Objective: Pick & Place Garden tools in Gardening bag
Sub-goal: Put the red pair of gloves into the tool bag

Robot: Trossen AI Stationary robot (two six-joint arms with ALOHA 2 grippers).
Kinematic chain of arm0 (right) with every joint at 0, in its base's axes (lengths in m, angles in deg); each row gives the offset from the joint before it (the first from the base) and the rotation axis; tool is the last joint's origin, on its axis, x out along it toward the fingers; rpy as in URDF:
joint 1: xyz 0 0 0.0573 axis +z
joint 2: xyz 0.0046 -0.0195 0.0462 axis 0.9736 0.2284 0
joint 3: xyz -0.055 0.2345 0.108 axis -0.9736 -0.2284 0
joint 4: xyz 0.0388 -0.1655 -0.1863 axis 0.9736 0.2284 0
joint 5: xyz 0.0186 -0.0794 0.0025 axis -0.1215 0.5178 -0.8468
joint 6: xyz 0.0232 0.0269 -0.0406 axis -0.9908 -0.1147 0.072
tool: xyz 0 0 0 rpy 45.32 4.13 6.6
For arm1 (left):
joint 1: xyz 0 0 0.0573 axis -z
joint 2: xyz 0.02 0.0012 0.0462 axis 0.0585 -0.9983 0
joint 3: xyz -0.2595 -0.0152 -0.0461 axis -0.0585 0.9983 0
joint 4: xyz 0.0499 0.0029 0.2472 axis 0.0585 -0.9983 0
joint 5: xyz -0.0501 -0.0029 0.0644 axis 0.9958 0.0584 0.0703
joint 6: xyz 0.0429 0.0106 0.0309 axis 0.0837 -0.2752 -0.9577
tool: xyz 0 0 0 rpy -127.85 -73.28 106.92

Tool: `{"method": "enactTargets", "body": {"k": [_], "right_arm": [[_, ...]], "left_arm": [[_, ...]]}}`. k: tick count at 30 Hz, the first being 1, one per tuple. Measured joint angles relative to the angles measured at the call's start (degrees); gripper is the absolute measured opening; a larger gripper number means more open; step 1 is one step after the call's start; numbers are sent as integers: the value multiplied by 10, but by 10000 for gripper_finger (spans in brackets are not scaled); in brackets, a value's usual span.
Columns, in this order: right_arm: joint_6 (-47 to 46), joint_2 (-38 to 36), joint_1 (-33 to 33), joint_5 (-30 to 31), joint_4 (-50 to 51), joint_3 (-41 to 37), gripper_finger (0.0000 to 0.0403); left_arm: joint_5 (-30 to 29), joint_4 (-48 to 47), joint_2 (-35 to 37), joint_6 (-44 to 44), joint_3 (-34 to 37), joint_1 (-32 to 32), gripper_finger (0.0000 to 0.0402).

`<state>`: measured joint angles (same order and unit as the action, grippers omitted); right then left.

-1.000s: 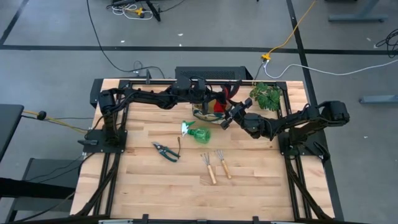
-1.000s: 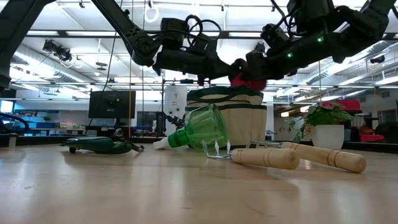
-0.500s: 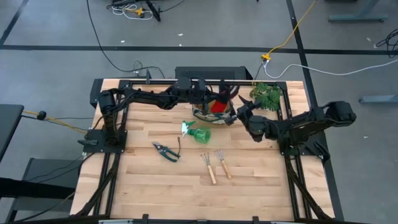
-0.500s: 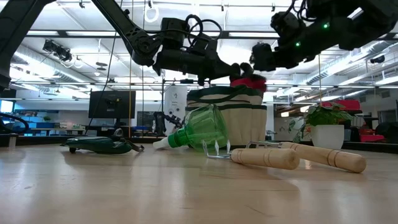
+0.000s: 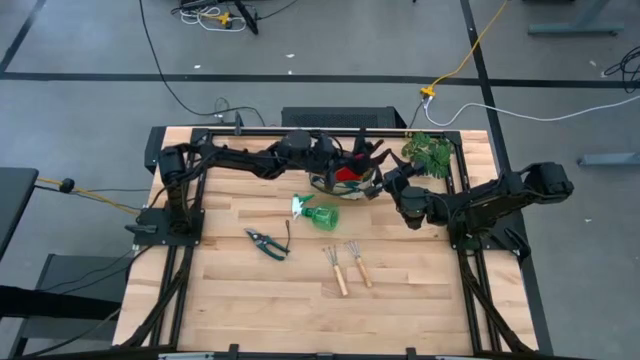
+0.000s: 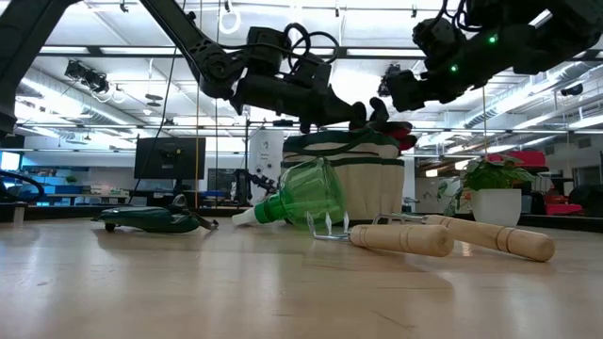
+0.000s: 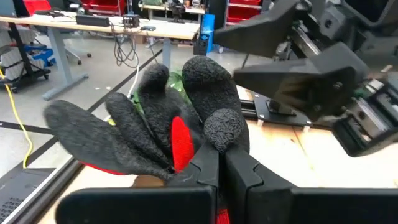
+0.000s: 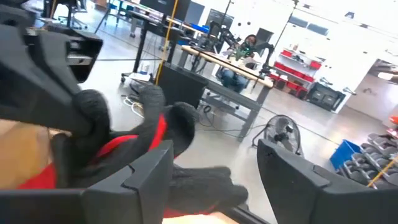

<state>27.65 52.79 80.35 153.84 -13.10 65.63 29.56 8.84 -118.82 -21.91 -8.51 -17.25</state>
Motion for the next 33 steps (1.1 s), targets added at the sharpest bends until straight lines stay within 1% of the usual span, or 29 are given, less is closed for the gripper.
{"method": "enactTargets", "body": {"k": [5,9,16,20,24,30,33], "right_arm": [[0,0,0,5,0,0,233],[2,0,0,34,0,0,233],[16,0,0,52,-17,0,233],[28,0,0,70,-19,0,233],[34,0,0,70,-29,0,233],[37,0,0,70,-45,0,233],[36,0,0,69,-45,0,233]], "left_arm": [[-1,-26,0,-10,0,10,6],[-2,-56,0,-11,0,16,7],[3,-76,0,-11,0,21,6],[4,-113,0,-7,0,22,13],[-2,-146,0,-3,0,22,20],[2,-145,0,2,0,21,7],[3,-144,0,4,0,21,18]]}}
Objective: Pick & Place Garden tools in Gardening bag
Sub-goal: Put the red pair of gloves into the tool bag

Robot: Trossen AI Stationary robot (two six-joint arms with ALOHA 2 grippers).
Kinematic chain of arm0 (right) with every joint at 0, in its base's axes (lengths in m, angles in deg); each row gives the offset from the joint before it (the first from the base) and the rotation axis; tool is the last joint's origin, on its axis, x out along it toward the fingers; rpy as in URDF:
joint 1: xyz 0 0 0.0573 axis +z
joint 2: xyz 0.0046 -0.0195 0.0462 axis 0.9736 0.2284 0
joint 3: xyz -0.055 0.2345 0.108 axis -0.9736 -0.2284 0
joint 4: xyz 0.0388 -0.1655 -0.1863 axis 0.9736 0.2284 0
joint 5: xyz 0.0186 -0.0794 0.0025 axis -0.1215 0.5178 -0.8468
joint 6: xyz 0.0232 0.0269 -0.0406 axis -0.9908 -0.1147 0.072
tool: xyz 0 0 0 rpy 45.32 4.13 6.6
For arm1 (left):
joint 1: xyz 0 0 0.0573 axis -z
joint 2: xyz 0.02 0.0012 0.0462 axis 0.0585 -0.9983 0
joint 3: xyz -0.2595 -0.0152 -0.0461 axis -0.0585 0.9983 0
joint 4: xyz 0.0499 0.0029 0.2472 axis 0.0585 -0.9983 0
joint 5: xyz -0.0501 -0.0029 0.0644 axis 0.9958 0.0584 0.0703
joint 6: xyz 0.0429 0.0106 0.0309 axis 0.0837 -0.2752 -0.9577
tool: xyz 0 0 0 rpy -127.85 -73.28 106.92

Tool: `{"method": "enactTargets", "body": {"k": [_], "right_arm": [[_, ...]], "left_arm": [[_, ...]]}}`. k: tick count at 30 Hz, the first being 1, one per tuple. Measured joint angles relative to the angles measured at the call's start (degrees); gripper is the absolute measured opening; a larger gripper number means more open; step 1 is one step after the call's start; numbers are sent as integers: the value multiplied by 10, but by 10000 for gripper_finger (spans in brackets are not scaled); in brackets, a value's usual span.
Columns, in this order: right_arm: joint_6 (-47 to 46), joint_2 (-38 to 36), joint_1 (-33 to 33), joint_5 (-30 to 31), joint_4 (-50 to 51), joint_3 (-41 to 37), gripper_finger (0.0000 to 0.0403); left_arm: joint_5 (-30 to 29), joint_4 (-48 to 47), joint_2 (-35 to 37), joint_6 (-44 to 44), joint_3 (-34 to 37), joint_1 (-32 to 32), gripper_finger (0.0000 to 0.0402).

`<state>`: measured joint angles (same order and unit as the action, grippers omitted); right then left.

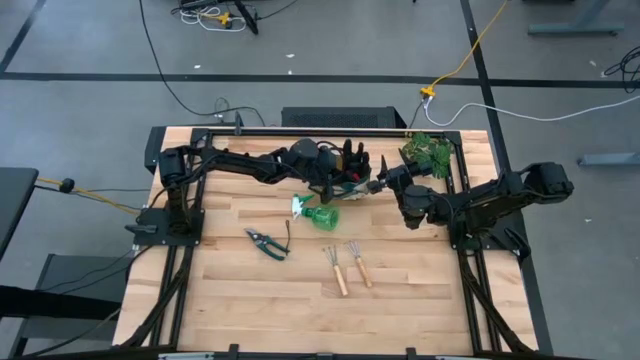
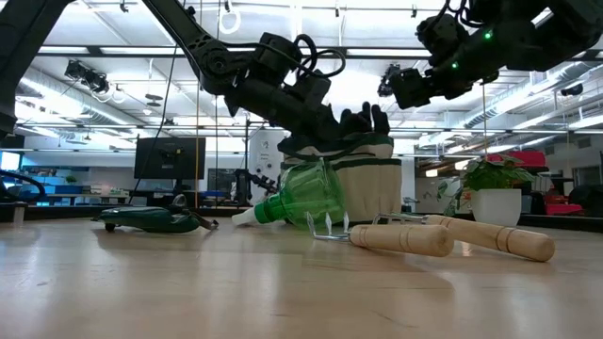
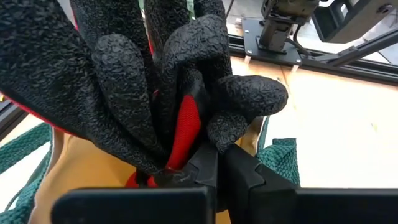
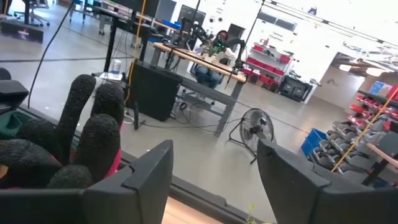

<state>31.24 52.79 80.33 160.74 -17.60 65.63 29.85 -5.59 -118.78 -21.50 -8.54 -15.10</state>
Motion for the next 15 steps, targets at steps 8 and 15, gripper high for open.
{"method": "enactTargets", "body": {"k": [8,15], "right_arm": [[-6,0,0,-14,-2,0,233],[-6,0,0,-14,-2,0,233]], "left_arm": [[1,8,0,1,0,0,85],[1,32,14,1,-1,0,138]]}}
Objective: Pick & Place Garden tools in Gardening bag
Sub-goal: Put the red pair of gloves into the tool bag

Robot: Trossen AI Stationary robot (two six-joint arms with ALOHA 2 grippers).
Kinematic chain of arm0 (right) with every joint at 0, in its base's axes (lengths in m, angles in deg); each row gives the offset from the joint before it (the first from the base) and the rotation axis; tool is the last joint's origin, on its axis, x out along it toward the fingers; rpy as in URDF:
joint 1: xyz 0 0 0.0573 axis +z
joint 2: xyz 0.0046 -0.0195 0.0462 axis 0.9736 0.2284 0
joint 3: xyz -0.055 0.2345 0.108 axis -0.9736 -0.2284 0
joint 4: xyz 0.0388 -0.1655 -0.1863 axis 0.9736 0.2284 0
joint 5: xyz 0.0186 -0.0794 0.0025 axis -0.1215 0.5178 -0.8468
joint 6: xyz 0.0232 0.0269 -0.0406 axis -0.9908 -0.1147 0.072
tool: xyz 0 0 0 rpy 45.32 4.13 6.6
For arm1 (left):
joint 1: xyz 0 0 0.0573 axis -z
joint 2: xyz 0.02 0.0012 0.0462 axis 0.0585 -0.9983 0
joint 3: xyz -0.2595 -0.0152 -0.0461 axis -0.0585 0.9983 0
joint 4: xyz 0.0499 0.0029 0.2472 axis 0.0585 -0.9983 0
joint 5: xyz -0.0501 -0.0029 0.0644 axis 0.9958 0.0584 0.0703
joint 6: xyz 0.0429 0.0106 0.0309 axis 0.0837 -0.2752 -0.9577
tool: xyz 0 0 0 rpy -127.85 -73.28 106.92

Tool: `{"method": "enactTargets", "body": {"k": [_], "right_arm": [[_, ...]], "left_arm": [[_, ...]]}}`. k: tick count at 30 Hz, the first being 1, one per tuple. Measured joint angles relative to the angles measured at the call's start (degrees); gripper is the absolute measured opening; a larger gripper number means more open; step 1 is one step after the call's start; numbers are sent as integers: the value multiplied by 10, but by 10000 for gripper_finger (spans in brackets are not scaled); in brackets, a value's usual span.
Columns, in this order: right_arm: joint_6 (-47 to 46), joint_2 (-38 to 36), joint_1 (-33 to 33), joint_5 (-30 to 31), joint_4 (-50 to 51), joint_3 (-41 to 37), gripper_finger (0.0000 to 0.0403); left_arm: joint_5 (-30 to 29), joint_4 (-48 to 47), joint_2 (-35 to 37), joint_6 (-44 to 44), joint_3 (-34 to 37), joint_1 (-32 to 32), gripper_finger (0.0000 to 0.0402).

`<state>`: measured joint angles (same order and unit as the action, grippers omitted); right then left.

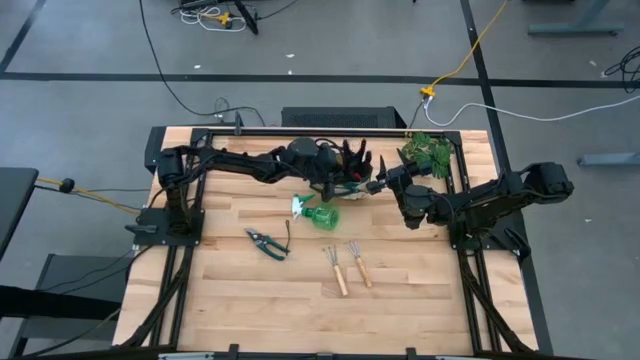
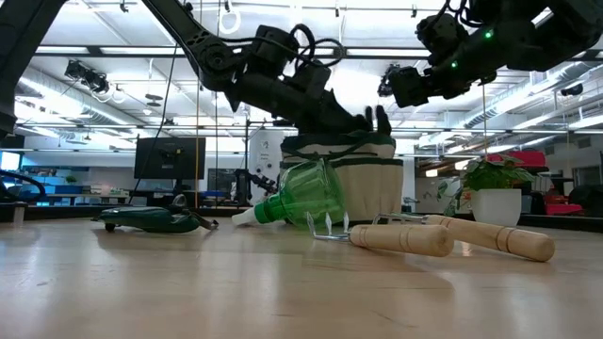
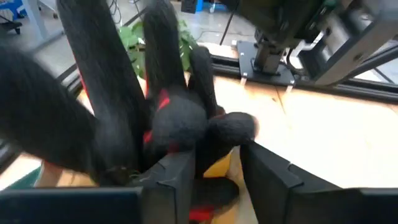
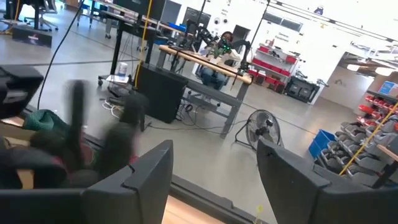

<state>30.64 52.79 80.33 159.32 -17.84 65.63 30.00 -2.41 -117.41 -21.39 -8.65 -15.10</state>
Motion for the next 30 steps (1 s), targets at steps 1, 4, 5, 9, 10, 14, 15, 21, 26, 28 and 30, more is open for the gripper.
{"method": "enactTargets", "body": {"k": [1,4,5,9,10,14,15,21,26,28,30], "right_arm": [[0,0,0,0,0,0,233],[0,0,0,0,0,0,233],[-2,0,0,0,0,0,233],[-2,0,0,0,0,0,233],[-2,0,0,0,0,0,233],[-2,0,0,0,0,0,233],[-2,0,0,0,0,0,233],[-2,0,0,-2,0,0,233],[-7,0,0,-4,0,0,233],[-17,0,-1,-16,0,0,233],[-20,0,-1,-28,0,0,233]], "left_arm": [[0,1,2,0,0,0,145],[0,-3,7,0,0,0,163],[0,-2,9,0,0,0,168],[0,-3,11,0,0,0,181],[0,-2,12,0,0,0,182],[9,-2,13,0,0,0,181],[15,-2,13,0,0,0,181],[21,-8,13,-2,0,1,179],[5,12,13,0,0,0,179],[4,24,13,0,-1,5,179],[3,38,13,-1,-1,12,179]]}}
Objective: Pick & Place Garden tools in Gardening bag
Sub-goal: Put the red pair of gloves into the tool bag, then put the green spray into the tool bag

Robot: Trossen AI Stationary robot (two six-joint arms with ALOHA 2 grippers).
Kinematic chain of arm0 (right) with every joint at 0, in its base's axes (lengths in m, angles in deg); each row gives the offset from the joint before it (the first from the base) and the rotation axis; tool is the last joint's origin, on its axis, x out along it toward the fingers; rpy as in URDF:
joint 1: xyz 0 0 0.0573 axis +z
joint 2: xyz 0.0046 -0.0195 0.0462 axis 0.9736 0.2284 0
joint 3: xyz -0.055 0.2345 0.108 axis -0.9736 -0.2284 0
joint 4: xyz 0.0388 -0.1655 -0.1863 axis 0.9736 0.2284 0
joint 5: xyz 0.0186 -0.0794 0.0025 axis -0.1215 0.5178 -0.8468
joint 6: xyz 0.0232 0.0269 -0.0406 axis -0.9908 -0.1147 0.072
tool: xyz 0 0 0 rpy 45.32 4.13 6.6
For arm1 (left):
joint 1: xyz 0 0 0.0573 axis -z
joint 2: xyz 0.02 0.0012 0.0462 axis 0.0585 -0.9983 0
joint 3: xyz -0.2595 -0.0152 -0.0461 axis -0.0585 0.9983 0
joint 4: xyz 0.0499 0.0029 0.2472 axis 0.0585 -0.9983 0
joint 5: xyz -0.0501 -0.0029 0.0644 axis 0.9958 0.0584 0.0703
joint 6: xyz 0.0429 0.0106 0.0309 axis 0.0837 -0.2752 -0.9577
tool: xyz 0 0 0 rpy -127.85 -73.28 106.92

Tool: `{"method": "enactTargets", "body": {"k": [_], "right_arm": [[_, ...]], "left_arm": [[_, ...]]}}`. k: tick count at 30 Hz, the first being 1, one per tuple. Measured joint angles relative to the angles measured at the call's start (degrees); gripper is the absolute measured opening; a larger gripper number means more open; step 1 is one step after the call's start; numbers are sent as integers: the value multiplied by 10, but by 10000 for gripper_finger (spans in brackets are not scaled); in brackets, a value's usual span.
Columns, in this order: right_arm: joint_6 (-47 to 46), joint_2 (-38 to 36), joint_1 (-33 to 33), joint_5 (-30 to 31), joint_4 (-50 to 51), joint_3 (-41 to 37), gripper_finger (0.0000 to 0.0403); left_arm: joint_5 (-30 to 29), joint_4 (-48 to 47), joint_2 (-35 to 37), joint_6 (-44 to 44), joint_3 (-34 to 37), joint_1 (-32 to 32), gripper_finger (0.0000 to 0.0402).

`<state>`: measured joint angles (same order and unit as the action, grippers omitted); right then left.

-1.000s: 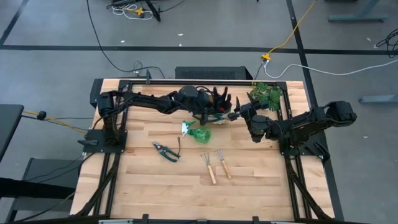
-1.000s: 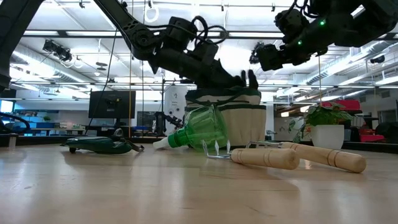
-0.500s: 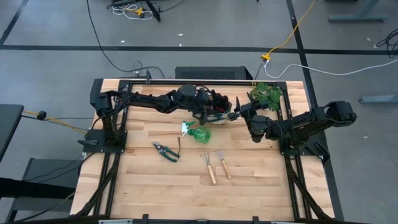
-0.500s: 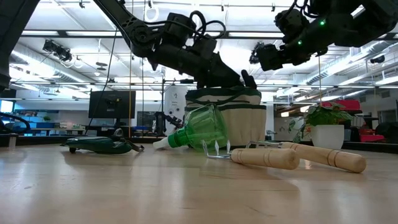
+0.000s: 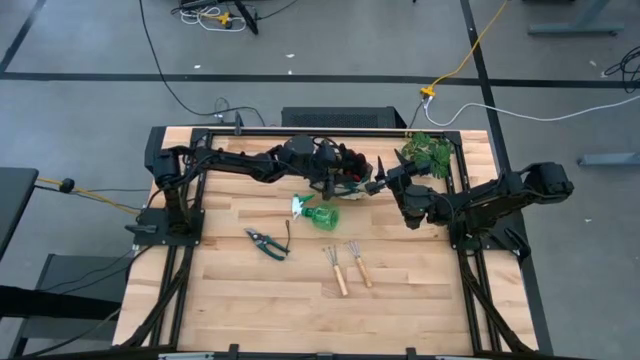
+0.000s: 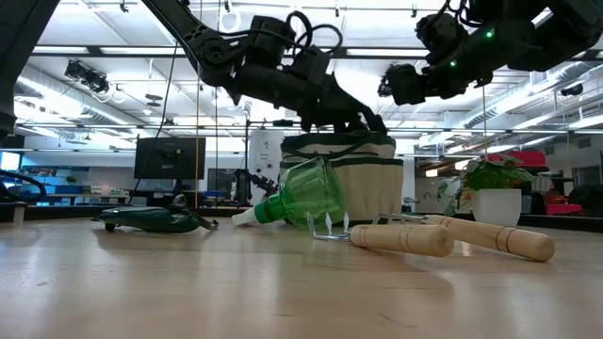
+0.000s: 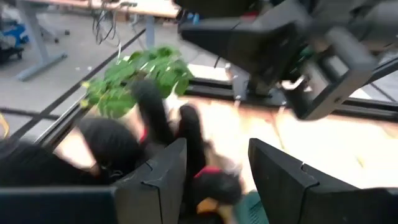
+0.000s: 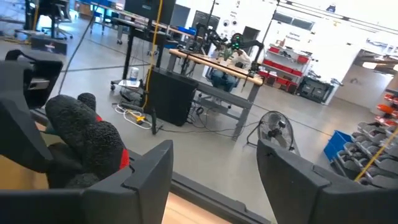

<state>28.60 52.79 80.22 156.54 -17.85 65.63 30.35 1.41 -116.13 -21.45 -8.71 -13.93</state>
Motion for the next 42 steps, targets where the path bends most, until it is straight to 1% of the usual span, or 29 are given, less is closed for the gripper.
{"method": "enactTargets", "body": {"k": [9,14,17,20,24,28,31,33,35,38,40,42], "right_arm": [[-1,0,0,2,0,0,233],[-1,0,0,2,0,0,233],[-1,0,4,-4,-2,0,233],[2,0,19,-16,-16,0,233],[4,-2,42,-57,-34,0,233],[4,-2,73,-92,-12,20,233],[3,-2,95,-114,42,58,233],[-8,-2,106,-133,102,93,233],[-48,-2,110,-162,191,132,233],[-134,-2,108,-220,339,191,233],[-181,-2,103,-256,428,229,233],[-214,-2,103,-283,493,260,233]], "left_arm": [[-38,11,0,-6,0,12,179],[-39,22,2,-6,-1,4,179],[-39,15,18,-5,-2,1,179],[-39,-16,49,-16,-3,1,179],[-40,-109,100,-45,-3,2,179],[-45,-220,159,-70,-3,1,179],[-64,-311,200,-85,-3,1,179],[-79,-369,226,-91,-3,2,179],[-98,-431,250,-95,-3,2,179],[-127,-499,280,-96,-3,1,179],[-144,-534,299,-96,-2,1,179],[-156,-558,314,-96,-2,1,179]]}}
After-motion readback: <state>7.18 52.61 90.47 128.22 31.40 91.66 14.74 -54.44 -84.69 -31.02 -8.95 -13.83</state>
